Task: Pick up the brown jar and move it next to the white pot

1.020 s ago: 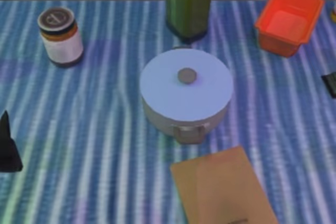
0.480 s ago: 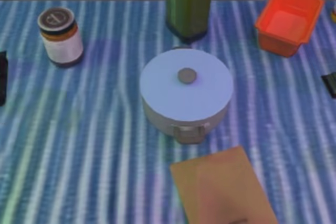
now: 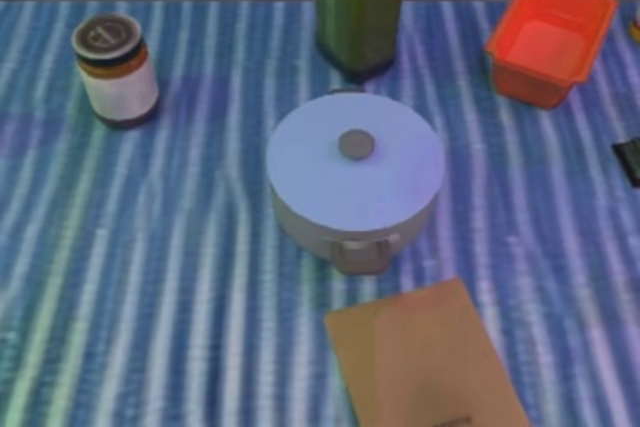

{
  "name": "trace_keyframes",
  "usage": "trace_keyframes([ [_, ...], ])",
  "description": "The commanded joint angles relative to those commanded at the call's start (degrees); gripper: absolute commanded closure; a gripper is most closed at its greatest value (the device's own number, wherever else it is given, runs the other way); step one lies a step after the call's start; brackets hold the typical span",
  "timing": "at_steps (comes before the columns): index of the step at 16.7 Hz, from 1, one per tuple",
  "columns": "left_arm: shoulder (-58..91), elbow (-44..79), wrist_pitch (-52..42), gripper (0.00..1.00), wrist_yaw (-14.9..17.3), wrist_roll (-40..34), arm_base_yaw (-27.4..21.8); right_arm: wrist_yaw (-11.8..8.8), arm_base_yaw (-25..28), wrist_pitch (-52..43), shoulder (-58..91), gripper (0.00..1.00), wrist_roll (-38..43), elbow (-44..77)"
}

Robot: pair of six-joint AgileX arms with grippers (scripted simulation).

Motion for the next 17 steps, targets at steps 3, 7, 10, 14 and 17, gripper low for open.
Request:
trace_keyframes([
  [3, 15.05, 19.54, -6.19, 0.0, 1.13, 5.32, 0.16, 0.0, 0.0, 0.0, 0.0, 0.0, 0.0, 0.0],
  [7, 36.03, 41.32, -15.95, 0.0, 2.27, 11.13, 0.47, 0.0, 0.0, 0.0, 0.0, 0.0, 0.0, 0.0],
  [10, 51.28, 53.18, -24.18, 0.0, 2.86, 14.23, 0.71, 0.0, 0.0, 0.0, 0.0, 0.0, 0.0, 0.0],
  [14, 67.86, 62.75, -34.43, 0.0, 3.28, 16.67, 1.0, 0.0, 0.0, 0.0, 0.0, 0.0, 0.0, 0.0],
  [17, 75.14, 65.99, -39.69, 0.0, 3.38, 17.47, 1.16, 0.0, 0.0, 0.0, 0.0, 0.0, 0.0, 0.0],
])
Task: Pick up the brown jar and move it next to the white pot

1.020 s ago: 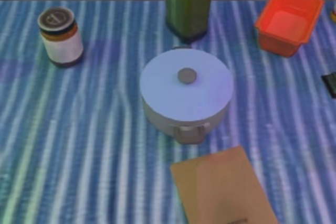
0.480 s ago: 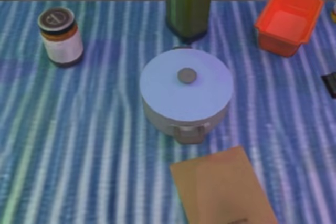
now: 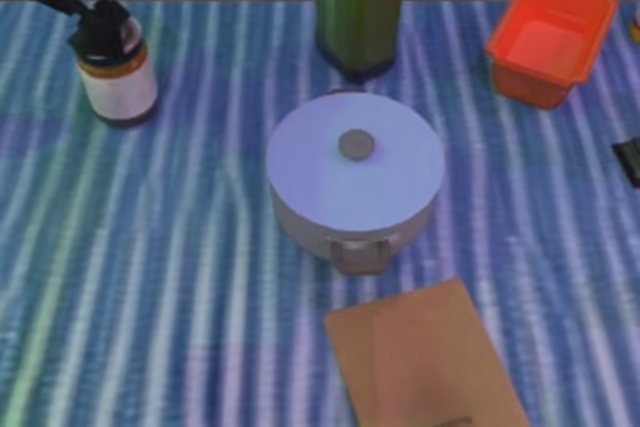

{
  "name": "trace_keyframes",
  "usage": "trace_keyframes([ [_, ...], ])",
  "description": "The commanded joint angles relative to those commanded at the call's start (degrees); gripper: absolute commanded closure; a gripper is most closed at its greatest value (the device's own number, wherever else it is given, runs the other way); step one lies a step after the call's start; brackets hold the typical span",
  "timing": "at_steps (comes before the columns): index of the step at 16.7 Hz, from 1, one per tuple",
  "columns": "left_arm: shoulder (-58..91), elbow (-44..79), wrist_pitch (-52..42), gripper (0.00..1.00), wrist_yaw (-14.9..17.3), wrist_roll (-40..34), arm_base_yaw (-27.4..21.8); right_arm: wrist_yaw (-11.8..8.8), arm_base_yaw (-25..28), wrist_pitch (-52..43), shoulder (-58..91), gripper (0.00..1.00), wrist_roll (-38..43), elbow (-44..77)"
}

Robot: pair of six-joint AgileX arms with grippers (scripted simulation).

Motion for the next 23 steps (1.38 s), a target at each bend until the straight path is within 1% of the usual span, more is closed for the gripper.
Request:
trace_keyframes([
  [2, 1.89, 0.7, -1.52, 0.0, 0.01, 0.16, 0.04, 0.0, 0.0, 0.0, 0.0, 0.0, 0.0, 0.0],
  [8, 2.09, 0.39, -1.21, 0.0, -0.02, 0.05, -0.31, 0.0, 0.0, 0.0, 0.0, 0.0, 0.0, 0.0],
  [14, 3.17, -6.63, 7.28, 0.0, -0.2, -0.86, -1.03, 0.0, 0.0, 0.0, 0.0, 0.0, 0.0, 0.0],
  [19, 3.3, -7.38, 8.06, 0.0, -0.21, -0.95, -1.12, 0.0, 0.0, 0.0, 0.0, 0.0, 0.0, 0.0],
  [23, 3.3, -7.38, 8.06, 0.3, -0.21, -0.95, -1.12, 0.0, 0.0, 0.0, 0.0, 0.0, 0.0, 0.0],
])
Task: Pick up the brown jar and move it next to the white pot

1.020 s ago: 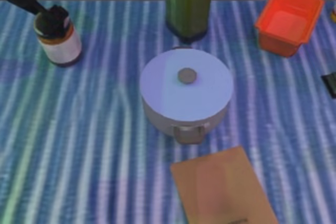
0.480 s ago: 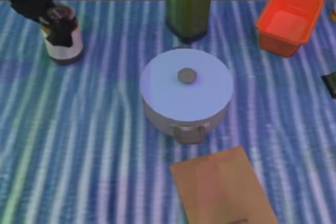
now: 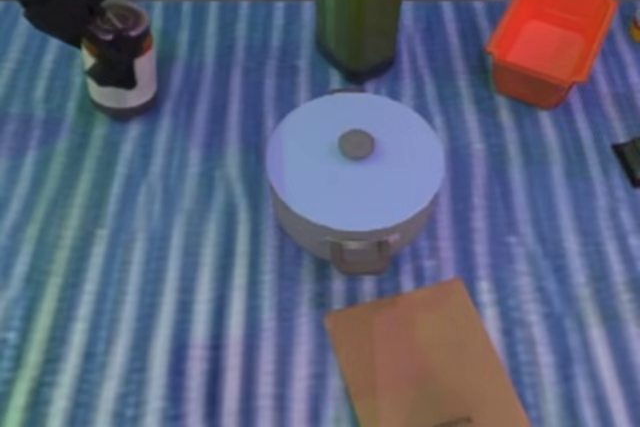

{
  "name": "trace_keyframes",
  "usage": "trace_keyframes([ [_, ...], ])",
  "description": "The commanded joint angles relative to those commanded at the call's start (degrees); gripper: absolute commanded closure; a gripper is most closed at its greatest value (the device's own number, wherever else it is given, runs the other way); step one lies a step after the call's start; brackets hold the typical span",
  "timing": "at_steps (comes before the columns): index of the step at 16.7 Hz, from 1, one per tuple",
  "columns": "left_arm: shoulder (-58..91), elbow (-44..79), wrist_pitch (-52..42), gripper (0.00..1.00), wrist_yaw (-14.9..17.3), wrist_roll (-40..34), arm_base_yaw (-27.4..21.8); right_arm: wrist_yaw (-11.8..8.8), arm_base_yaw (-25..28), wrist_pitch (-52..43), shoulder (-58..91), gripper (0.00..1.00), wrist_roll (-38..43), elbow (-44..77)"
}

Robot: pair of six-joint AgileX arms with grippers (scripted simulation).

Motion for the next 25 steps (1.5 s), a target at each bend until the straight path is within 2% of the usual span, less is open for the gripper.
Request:
trace_keyframes([
  [9, 0.0, 0.0, 0.0, 0.98, 0.0, 0.0, 0.0, 0.0, 0.0, 0.0, 0.0, 0.0, 0.0, 0.0],
  [20, -0.86, -0.81, 0.22, 1.0, -0.04, 0.06, 0.26, 0.0, 0.0, 0.0, 0.0, 0.0, 0.0, 0.0],
  [25, -11.59, -13.18, 2.63, 1.0, -0.16, 0.05, 0.62, 0.0, 0.0, 0.0, 0.0, 0.0, 0.0, 0.0],
])
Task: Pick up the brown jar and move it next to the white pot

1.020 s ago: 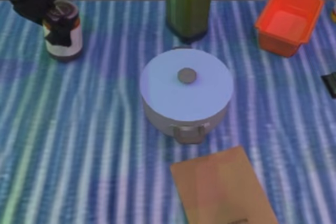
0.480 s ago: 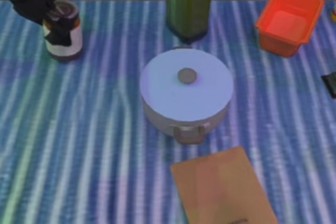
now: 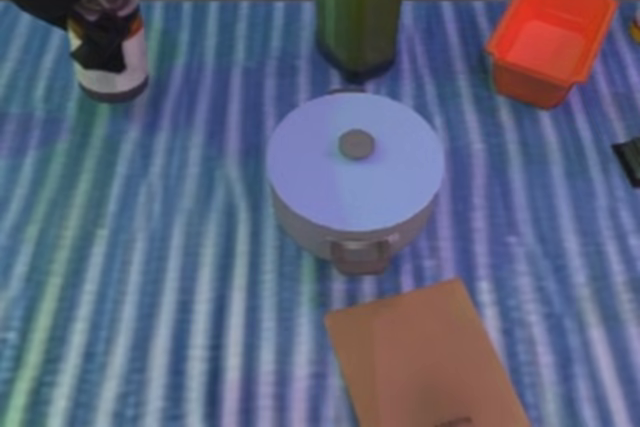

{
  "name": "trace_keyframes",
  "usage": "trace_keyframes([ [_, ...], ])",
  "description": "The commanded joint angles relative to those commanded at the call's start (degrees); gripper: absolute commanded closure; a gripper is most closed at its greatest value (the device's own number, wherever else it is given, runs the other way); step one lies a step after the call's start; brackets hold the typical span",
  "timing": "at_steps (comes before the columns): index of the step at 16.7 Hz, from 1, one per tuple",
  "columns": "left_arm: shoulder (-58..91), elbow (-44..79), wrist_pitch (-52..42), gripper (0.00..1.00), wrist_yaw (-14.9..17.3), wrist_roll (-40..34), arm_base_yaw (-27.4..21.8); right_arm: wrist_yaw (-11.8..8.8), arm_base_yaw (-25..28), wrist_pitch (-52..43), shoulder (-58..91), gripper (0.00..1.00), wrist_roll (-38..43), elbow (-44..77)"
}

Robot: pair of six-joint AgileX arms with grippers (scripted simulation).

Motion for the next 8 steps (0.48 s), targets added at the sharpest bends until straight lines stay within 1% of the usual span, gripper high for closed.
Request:
trace_keyframes([
  [5, -15.47, -20.79, 3.19, 1.0, -0.19, 0.04, 0.64, 0.0, 0.0, 0.0, 0.0, 0.0, 0.0, 0.0],
  [8, -23.05, -29.48, 4.73, 1.0, -0.28, 0.11, 0.99, 0.0, 0.0, 0.0, 0.0, 0.0, 0.0, 0.0],
])
